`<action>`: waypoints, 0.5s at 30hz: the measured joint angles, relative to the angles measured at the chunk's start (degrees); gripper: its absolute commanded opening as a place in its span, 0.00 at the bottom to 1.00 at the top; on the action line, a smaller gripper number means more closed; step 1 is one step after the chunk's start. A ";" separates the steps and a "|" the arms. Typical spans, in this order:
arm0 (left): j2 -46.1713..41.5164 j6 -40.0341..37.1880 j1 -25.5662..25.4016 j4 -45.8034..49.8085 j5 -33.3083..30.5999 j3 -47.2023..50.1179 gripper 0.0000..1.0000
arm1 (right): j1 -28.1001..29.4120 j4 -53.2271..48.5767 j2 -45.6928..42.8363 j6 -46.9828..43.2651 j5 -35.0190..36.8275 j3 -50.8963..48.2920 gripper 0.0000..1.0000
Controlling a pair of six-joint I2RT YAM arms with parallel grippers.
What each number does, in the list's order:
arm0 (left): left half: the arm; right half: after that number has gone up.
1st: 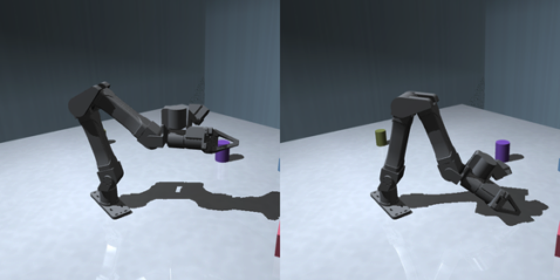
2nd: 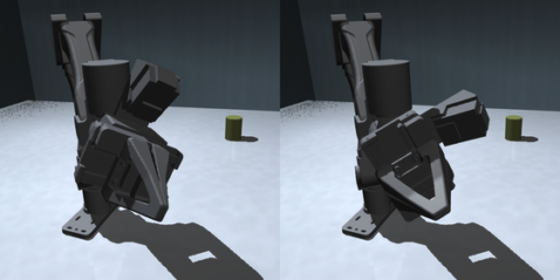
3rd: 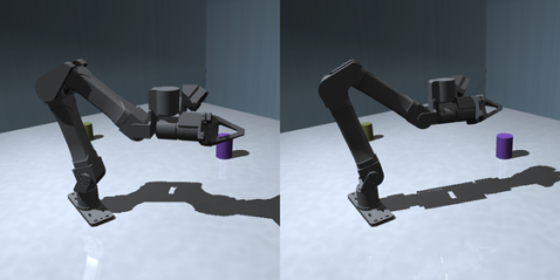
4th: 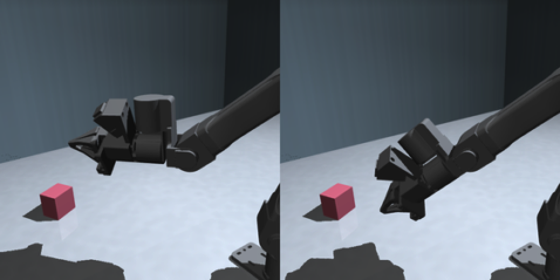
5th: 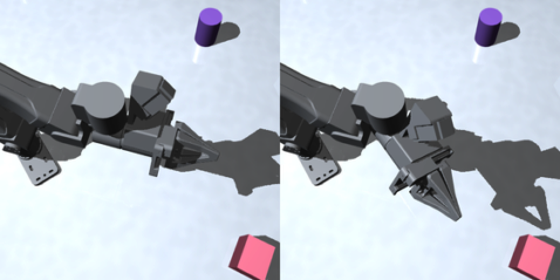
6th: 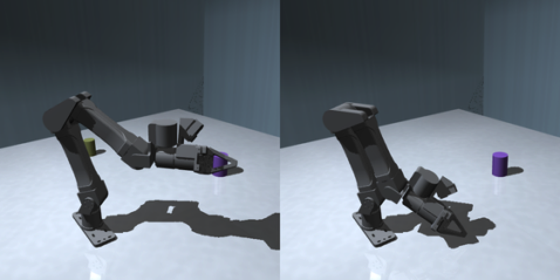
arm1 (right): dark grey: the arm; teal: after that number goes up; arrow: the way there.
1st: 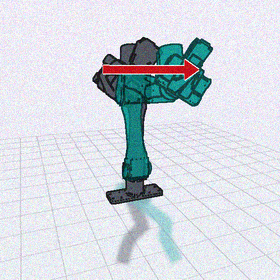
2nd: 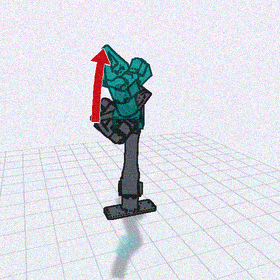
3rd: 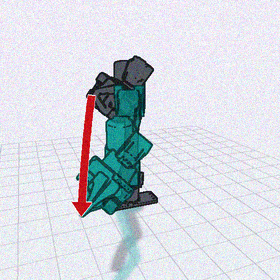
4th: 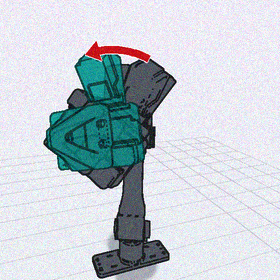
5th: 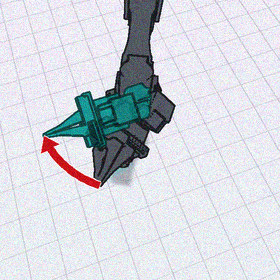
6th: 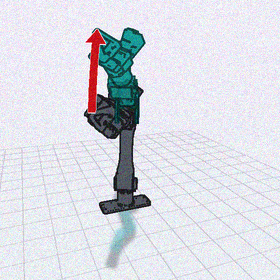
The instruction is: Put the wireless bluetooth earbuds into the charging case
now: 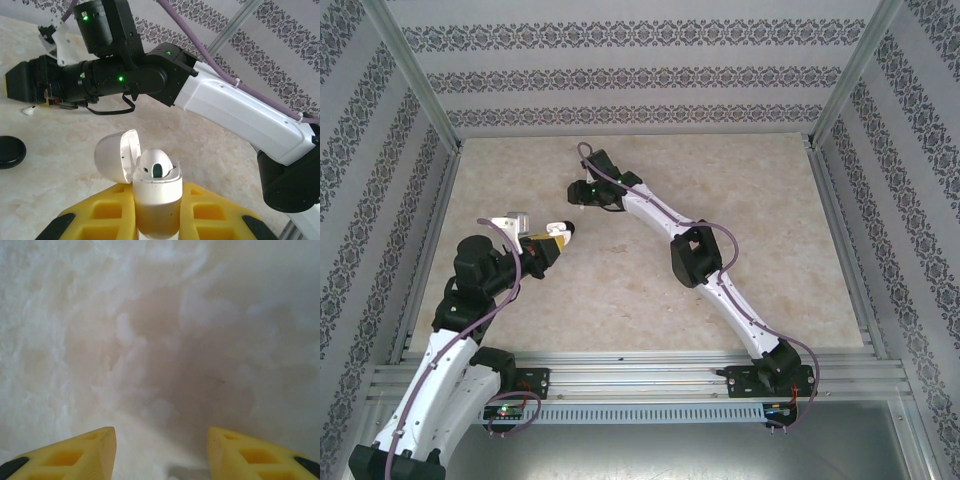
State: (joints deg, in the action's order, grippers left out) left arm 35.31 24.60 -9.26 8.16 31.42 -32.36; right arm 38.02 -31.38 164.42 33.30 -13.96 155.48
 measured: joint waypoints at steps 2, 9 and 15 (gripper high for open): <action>-0.52 0.00 0.00 0.02 0.00 0.00 0.02 | 0.09 -0.33 -0.42 -0.79 -0.15 -0.66 0.46; -1.64 0.04 0.00 0.02 0.02 0.00 0.02 | 0.66 -3.61 -2.99 -5.62 0.50 -3.80 0.41; -2.47 0.07 0.00 0.24 0.00 0.00 0.02 | 2.03 -7.82 -4.00 -10.91 3.43 -4.15 0.35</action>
State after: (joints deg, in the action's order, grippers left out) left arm 32.84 24.67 -9.26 8.40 31.42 -32.36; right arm 40.05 -39.20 160.42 22.39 -10.52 151.33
